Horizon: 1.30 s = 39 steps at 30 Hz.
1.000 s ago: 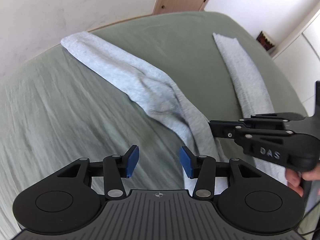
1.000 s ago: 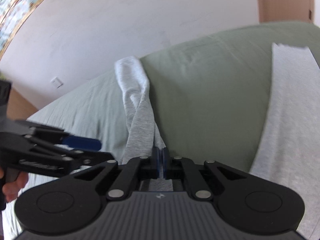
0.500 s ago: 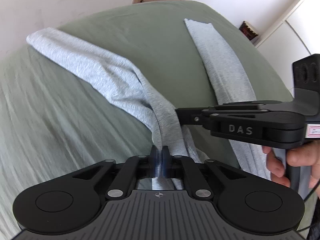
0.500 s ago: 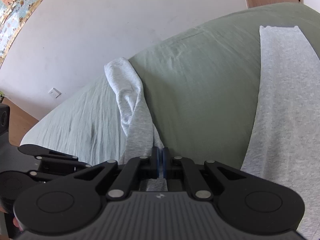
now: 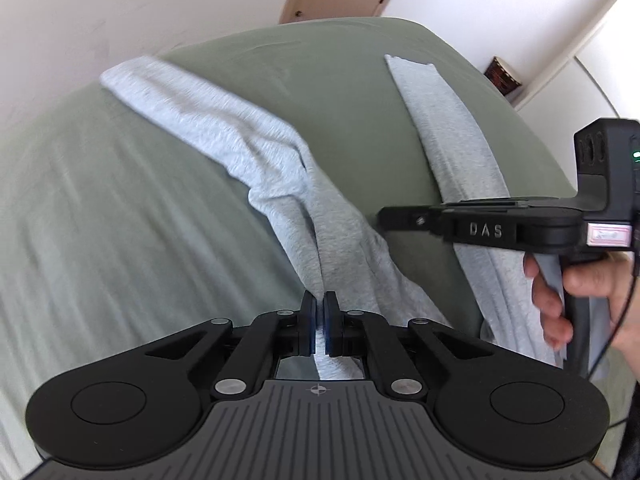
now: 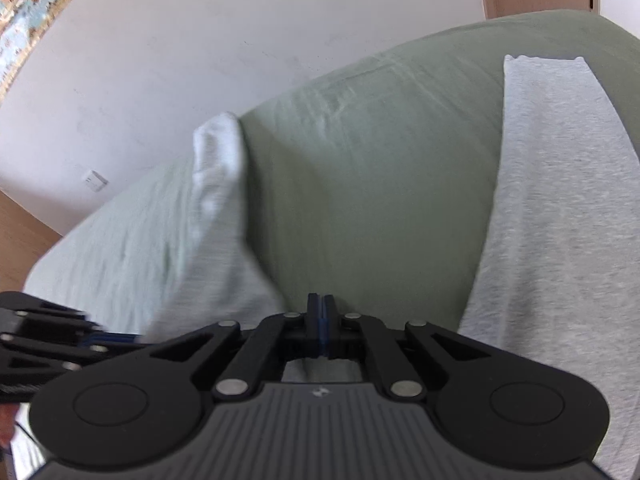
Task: Fold clothes
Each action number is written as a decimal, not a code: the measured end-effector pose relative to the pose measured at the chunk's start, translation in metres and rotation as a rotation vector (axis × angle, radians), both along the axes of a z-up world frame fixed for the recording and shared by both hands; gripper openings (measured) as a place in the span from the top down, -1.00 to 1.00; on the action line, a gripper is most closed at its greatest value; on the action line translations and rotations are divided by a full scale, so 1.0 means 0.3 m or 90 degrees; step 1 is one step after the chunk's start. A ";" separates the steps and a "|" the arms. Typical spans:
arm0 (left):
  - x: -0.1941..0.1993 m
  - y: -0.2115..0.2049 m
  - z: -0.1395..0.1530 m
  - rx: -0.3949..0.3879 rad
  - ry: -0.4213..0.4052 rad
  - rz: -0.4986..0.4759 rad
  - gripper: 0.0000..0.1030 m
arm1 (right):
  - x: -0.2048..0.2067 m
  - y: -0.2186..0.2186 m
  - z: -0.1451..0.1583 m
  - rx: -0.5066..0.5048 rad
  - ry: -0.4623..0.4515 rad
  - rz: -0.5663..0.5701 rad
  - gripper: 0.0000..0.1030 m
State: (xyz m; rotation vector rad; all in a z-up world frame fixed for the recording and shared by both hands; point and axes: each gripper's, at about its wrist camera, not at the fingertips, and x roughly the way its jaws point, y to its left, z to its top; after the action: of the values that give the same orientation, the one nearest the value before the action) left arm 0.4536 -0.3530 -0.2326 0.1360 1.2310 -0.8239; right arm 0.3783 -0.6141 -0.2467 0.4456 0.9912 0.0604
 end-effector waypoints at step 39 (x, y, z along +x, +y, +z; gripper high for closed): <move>-0.007 0.095 -0.041 0.044 -0.018 0.076 0.92 | -0.004 -0.026 0.032 -0.009 -0.031 0.008 0.92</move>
State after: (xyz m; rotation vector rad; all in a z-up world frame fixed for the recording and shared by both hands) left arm 0.4516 -0.3244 -0.2449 0.1278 1.2289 -0.6739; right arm 0.3770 -0.6220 -0.2371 0.4223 0.9457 0.0756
